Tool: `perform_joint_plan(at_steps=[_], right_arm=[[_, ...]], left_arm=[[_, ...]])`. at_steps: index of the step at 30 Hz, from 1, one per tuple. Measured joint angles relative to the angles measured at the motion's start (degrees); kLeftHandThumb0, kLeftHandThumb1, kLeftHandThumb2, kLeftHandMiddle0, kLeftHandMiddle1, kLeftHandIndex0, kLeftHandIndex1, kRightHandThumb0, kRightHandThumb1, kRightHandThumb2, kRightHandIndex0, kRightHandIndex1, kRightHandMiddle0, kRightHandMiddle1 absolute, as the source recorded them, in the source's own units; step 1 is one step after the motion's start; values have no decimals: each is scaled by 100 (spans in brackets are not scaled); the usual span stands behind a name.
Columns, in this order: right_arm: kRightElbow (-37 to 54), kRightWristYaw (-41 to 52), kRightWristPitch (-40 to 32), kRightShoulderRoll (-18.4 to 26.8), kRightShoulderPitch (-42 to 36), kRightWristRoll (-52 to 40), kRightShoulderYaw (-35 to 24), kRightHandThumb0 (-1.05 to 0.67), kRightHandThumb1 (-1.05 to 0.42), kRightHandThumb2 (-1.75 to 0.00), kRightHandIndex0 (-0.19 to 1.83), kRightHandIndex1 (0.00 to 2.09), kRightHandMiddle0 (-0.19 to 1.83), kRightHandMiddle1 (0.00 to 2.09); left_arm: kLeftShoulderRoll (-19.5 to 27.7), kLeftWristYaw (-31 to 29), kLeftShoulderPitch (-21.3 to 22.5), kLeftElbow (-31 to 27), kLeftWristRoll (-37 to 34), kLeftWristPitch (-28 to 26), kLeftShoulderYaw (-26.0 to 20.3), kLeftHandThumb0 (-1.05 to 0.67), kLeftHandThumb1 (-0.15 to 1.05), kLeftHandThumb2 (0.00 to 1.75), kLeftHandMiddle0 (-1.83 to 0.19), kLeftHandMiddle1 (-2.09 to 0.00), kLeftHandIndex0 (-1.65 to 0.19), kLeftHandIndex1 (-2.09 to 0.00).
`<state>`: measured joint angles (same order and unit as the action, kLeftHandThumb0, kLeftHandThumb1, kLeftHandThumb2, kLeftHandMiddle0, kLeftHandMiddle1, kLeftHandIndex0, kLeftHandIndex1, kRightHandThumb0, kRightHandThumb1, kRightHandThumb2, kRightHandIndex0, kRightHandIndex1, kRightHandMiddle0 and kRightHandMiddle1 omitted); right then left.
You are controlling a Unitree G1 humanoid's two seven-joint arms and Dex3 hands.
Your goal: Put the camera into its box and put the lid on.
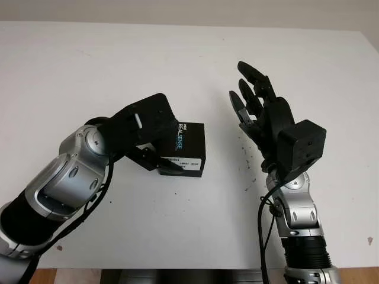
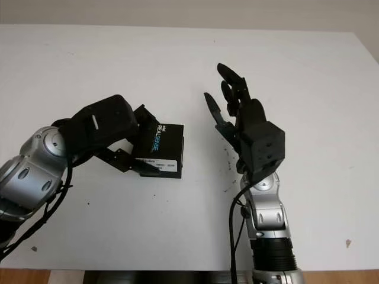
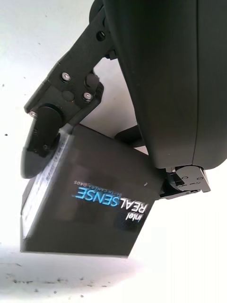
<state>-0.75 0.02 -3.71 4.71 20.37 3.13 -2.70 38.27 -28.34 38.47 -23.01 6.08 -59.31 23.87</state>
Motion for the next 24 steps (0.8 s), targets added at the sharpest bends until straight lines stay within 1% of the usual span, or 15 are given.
perform_joint_plan(at_steps=[1,2,3,4,7,9,13,15,16,20,21,24], right_arm=[[0,4,0,0,0,-2,-1,-61,-105,-30,19,7,5,52],[-1,7,0,0,0,-3,-2,-62,-105,-29,19,7,5,51],[-3,13,0,2,0,-3,-4,-62,-105,-29,19,7,5,51],[-11,21,2,6,0,-3,-4,-61,-105,-29,19,7,5,51],[-29,37,2,15,-1,-3,-7,-61,-105,-29,19,7,5,51],[-29,52,2,15,-1,-15,-9,-60,-105,-29,19,7,4,51],[-29,59,2,15,-1,-31,-13,-61,-105,-29,20,7,5,52],[-30,59,2,16,-1,-30,-13,-62,-105,-29,20,7,5,52],[-29,58,2,16,-1,-26,-13,-62,-105,-29,20,7,5,52],[-30,59,2,27,-1,-23,-14,-61,-105,-29,20,7,4,52],[-29,60,2,27,-1,-25,-14,-61,-105,-29,20,7,4,52],[-44,69,8,30,-1,-31,-14,-60,-105,-30,20,7,3,52]], left_arm=[[-7,4,-32,29,7,78,-28,-40,105,41,19,-148,19,-118],[-13,7,-67,56,12,153,-58,-40,105,41,19,-149,19,-117],[-22,7,-96,84,14,217,-87,-40,105,41,19,-142,19,-116],[-38,7,-118,115,15,272,-121,-40,105,40,19,-129,19,-116],[-78,7,-170,180,57,393,-186,-40,105,39,19,-121,19,-117],[-102,6,-212,216,70,477,-234,-40,105,39,19,-128,19,-119],[-120,-2,-260,256,123,597,-272,-41,105,39,19,-129,19,-122],[-123,-20,-263,256,169,601,-273,-41,105,39,19,-137,19,-122],[-127,-31,-264,256,190,598,-273,-41,105,38,19,-135,19,-123],[-159,-47,-264,263,225,586,-282,-40,105,38,19,-160,19,-128],[-176,-54,-264,268,232,581,-283,-40,105,38,19,-163,19,-128],[-200,-79,-278,286,234,604,-306,-41,105,38,19,-156,19,-128]])
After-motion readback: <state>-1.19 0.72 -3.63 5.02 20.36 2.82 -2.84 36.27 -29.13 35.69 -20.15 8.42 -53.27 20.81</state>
